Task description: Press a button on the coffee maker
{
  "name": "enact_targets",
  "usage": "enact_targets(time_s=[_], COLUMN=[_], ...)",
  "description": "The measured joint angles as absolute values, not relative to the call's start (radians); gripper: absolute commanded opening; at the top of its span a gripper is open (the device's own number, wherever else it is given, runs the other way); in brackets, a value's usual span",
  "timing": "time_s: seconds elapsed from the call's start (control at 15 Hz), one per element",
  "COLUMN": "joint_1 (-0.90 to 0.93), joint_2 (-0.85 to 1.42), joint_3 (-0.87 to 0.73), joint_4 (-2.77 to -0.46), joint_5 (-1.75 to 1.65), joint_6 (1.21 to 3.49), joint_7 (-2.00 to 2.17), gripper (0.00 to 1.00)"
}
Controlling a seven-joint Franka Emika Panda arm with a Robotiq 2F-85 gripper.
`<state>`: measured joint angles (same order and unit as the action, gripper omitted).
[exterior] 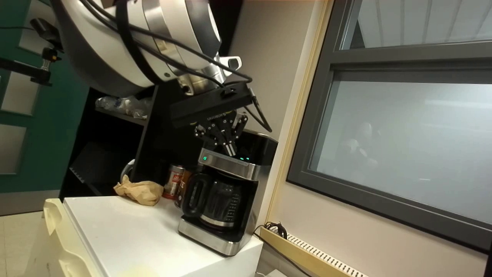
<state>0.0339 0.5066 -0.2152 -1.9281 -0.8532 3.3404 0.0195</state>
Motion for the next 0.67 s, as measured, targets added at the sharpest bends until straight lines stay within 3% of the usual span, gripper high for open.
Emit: enact_targets(time_s=[0.67], joint_1=[0.040], joint_2=[0.637], joint_3=[-0.189], joint_4=[-1.800], joint_5=[-0.765], joint_6=[3.362], joint_7=[0.020], gripper=[0.01])
